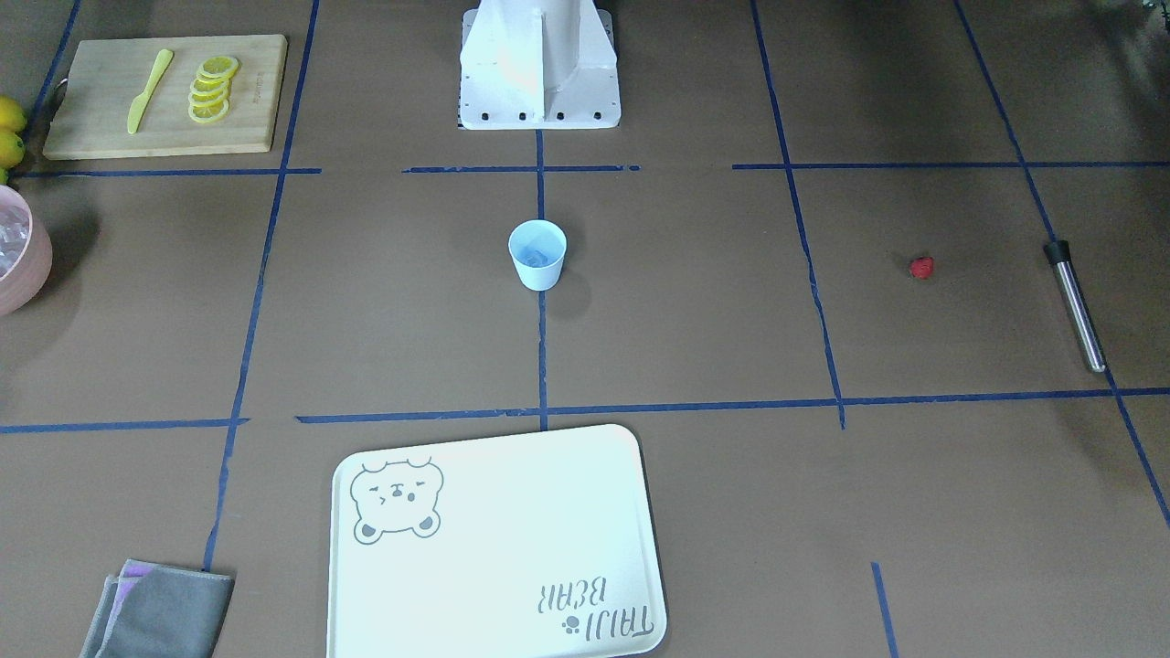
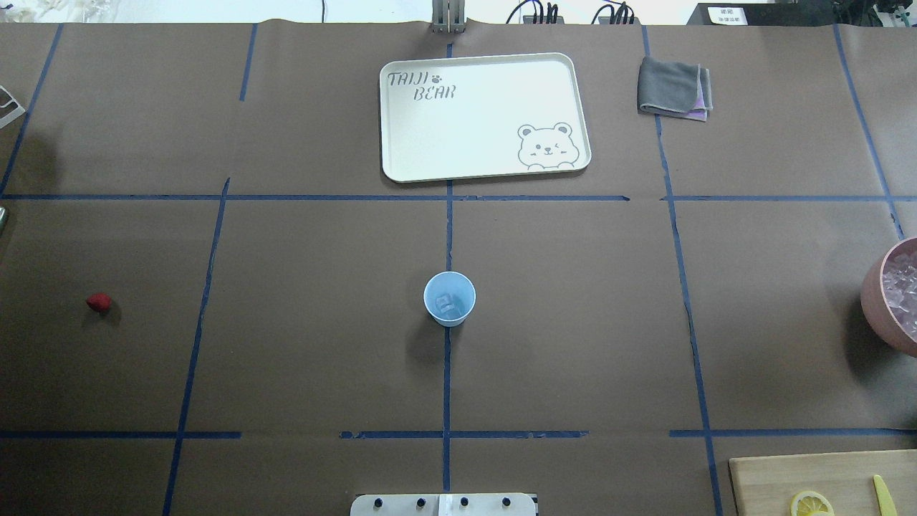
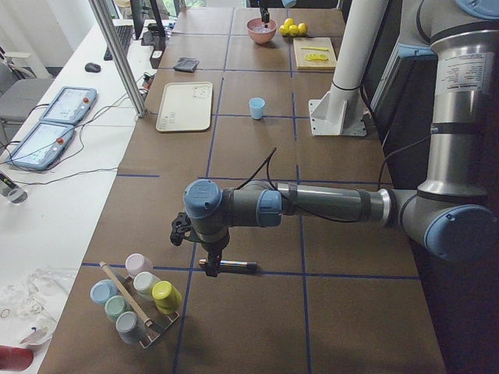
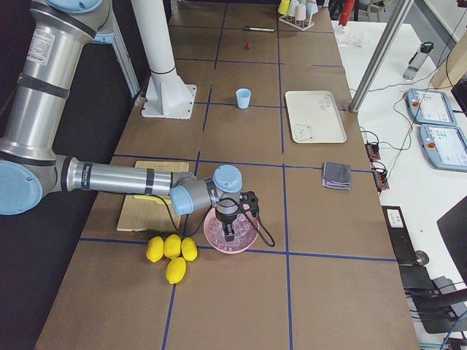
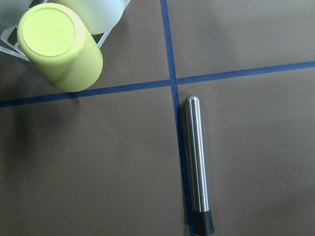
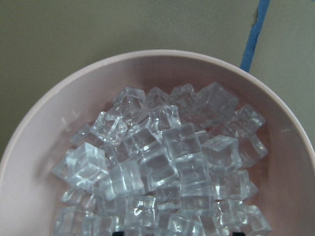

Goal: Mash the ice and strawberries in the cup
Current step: 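Grasp a third ice cube from the pink bowl with the right gripper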

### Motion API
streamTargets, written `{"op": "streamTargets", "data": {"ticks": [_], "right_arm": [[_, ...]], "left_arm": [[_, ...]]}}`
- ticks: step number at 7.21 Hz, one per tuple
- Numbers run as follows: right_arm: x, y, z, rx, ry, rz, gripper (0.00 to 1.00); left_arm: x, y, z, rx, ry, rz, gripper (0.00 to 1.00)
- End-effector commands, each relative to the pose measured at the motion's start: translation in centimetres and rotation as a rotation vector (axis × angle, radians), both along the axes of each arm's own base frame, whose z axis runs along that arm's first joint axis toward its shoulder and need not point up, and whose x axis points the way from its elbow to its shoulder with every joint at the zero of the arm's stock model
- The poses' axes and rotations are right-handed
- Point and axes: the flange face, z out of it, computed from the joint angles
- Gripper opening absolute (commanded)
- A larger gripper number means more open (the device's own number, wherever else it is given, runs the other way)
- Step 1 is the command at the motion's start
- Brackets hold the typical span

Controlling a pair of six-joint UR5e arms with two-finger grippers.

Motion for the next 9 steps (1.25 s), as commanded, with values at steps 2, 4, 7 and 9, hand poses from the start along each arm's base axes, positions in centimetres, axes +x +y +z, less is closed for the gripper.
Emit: {"op": "streamTargets", "data": {"ticks": [2,4,7,9], "right_arm": [[-0.3,0.1,0.4,-0.002,0.011,-0.011,0.62],[-0.5,0.0,0.2,0.003,0.008,-0.016,0.14],[-0.2,0.1,0.2,0.012,0.008,-0.019,0.02],[1.9,-1.4,-2.3,0.050,-0.016,0.045,0.02]], "left_arm": [[0.1,0.0,-0.3,0.006,0.000,0.001,1.00],[0.1,0.0,-0.3,0.006,0.000,0.001,1.00],[0.0,0.0,-0.4,0.008,0.002,0.000,1.00],[0.0,0.0,-0.4,0.008,0.003,0.000,1.00]]}}
